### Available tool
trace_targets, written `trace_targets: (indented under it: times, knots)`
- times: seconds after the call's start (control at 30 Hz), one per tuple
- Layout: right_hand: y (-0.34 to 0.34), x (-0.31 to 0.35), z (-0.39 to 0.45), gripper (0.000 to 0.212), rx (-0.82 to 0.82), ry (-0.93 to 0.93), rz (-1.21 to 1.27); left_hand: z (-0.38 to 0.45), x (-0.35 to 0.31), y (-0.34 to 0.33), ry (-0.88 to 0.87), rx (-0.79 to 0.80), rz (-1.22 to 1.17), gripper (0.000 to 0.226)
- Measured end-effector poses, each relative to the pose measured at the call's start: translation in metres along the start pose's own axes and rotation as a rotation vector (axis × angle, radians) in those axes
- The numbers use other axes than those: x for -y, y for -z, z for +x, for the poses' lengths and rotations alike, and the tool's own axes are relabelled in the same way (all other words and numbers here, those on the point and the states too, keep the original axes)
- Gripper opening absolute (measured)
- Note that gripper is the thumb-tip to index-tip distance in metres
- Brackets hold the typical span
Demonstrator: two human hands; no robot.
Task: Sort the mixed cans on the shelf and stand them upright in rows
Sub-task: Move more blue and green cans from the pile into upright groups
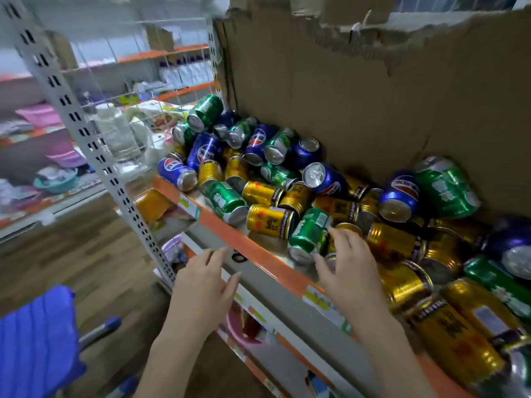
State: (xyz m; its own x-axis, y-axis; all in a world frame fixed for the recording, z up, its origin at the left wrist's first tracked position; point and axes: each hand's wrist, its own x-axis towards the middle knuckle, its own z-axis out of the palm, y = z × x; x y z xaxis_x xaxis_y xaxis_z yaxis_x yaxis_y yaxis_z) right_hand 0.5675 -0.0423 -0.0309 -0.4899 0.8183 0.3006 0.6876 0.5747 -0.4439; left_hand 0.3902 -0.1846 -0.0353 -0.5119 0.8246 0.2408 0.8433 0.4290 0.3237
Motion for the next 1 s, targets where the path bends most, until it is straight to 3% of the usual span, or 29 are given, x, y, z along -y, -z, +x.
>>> trace_targets:
  times: [0.23, 0.5, 0.87, 1.0]
  knots:
    - [-0.038, 0.031, 0.047, 0.051, 0.073, -0.025, -0.021, 0.043, 0.042, -0.012, 0.013, 0.083, -0.016, 0.058]
    - [-0.049, 0.047, 0.085, 0.052, -0.05, -0.239, -0.084, 0.161, 0.061, -0.001, -0.257, 0.06, -0.069, 0.052]
    - [-0.017, 0.015, 0.035, 0.054, -0.267, -0.697, -0.236, 0.23, -0.058, -0.04, -0.718, 0.21, -0.245, 0.069]
    - [-0.009, 0.002, 0.017, 0.054, -0.336, -0.797, -0.267, 0.248, -0.096, -0.055, -0.679, 0.294, -0.149, 0.079]
